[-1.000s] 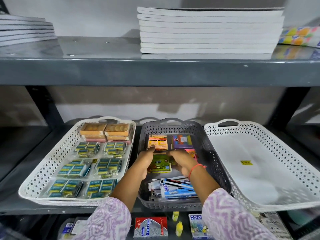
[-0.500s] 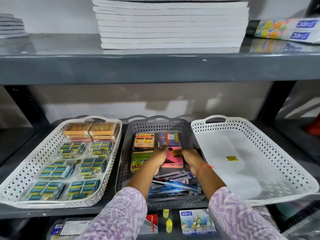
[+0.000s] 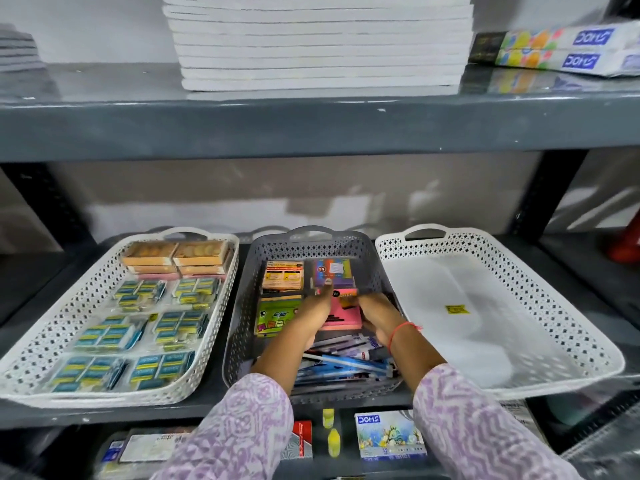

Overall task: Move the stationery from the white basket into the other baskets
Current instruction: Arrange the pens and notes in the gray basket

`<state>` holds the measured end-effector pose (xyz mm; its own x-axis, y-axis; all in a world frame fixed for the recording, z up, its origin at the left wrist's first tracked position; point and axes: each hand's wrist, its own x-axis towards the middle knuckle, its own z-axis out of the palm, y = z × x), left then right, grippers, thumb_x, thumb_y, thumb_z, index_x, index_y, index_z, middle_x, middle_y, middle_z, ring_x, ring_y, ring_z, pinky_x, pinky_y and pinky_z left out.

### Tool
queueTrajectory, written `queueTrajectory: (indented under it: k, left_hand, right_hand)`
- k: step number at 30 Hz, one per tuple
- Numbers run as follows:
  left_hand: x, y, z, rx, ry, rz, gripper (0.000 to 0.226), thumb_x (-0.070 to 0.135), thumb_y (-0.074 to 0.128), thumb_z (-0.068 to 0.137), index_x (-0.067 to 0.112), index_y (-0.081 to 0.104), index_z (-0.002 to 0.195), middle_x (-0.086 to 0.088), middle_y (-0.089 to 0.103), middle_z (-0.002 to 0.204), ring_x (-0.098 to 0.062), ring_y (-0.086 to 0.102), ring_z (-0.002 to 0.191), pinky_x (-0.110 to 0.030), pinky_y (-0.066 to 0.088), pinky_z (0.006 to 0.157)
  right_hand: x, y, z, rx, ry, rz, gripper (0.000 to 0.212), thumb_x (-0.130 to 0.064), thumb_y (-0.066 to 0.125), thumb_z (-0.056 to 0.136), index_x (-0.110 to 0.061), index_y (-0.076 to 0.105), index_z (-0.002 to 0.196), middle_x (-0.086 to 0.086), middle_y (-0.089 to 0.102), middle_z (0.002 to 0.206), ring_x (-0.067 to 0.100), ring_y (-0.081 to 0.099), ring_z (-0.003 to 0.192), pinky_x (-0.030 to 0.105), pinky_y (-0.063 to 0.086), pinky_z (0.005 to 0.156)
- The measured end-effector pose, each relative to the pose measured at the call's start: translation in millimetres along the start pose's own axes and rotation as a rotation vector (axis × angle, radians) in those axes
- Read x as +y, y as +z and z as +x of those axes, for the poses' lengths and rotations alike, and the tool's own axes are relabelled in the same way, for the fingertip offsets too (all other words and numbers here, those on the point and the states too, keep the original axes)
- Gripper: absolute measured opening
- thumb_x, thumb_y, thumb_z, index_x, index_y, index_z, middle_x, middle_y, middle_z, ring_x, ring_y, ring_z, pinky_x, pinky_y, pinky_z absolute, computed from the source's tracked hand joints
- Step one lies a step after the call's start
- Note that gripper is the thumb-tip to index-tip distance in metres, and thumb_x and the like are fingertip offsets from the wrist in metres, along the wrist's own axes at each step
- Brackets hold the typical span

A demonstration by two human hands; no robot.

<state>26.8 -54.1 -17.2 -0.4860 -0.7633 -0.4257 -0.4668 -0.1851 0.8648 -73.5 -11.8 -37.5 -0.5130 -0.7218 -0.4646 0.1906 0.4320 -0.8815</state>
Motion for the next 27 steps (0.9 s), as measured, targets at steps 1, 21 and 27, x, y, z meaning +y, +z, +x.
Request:
queueTrajectory:
  k: [1, 21, 27]
  left_hand:
    - [-0.9, -0.8, -0.4, -0.006, -0.004, -0.015, 0.063, 0.054, 0.024, 0.093, 0.011, 0.041, 0.136, -0.016, 0.048, 0.140, -0.029, 0.046, 0.126, -0.046, 0.033, 0.111]
    - [-30.1, -60.1, -62.9, -0.001, -0.080, 0.820, 0.061, 0.036, 0.014, 0.100, -0.006, 0.057, 0.087, -0.016, 0.054, 0.074, -0.027, 0.050, 0.077, -0.031, 0.039, 0.077]
    - [-29.7, -56.7, -61.9, 0.026, -0.089, 0.754, 0.065, 0.041, 0.013, 0.099, -0.005, 0.058, 0.084, -0.029, 0.061, 0.096, -0.032, 0.059, 0.082, -0.038, 0.045, 0.096]
  right_hand:
    - [-0.2, -1.0, -1.1, -0.012, -0.006, -0.010, 0.012, -0.004, 0.058, 0.084, -0.012, 0.066, 0.089, 0.015, 0.067, 0.107, 0.028, 0.061, 0.099, 0.037, 0.051, 0.085]
    - [11.1, 18.5, -50.4, -0.398, -0.485, -1.164, 0.029, -0.005, 0.065, 0.082, -0.003, 0.067, 0.111, 0.014, 0.067, 0.119, 0.029, 0.062, 0.110, 0.025, 0.043, 0.082]
    - [7.3, 20.1, -47.8, -0.413, -0.565, -1.088, 0.033, -0.008, 0.064, 0.082, -0.006, 0.067, 0.115, 0.012, 0.066, 0.122, 0.025, 0.061, 0.111, 0.022, 0.043, 0.085]
